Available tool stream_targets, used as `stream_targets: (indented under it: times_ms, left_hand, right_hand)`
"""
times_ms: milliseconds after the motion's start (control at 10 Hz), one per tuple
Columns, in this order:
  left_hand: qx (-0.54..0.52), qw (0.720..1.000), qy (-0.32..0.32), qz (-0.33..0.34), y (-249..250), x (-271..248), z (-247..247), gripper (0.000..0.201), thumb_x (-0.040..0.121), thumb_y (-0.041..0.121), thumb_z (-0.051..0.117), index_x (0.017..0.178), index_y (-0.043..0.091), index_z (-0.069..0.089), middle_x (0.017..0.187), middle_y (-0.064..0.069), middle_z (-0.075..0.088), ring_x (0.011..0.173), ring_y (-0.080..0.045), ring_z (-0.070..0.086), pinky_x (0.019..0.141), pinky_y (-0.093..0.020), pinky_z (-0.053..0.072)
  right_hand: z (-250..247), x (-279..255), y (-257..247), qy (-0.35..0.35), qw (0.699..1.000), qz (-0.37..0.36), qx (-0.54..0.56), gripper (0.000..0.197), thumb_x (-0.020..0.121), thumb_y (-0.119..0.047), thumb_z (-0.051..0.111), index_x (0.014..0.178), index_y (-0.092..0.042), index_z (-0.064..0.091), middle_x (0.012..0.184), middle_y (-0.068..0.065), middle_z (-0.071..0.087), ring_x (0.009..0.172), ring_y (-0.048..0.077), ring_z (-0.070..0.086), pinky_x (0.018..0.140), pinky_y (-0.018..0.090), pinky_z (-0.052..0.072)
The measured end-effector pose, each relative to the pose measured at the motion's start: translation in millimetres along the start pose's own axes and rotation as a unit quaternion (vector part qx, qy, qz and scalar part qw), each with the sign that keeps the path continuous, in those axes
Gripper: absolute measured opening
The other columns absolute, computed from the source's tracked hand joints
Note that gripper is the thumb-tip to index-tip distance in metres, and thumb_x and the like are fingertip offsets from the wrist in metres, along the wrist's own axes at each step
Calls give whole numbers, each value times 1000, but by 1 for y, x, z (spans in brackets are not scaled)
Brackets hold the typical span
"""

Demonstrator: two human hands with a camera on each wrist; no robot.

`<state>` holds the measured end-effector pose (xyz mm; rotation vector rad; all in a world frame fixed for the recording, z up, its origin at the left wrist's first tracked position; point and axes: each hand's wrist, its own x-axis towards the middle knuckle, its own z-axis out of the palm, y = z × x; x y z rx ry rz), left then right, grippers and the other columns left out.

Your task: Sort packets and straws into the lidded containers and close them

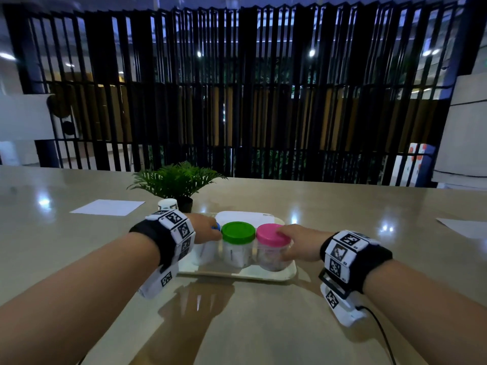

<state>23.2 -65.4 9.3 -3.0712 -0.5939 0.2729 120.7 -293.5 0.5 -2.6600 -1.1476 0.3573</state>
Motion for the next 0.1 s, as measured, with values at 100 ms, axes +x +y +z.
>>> stream_targets:
  times_ms: [100]
  left_hand:
    - [32,999,25,-15,9,6,-16,43,103,32,37,131,5,56,136,-15,54,126,-29,49,101,-32,37]
  right_hand:
    - [-20,-10,0,-10,999,23,-26,60,91,-31,61,144,-19,35,143,4,45,125,21,47,94,28,36]
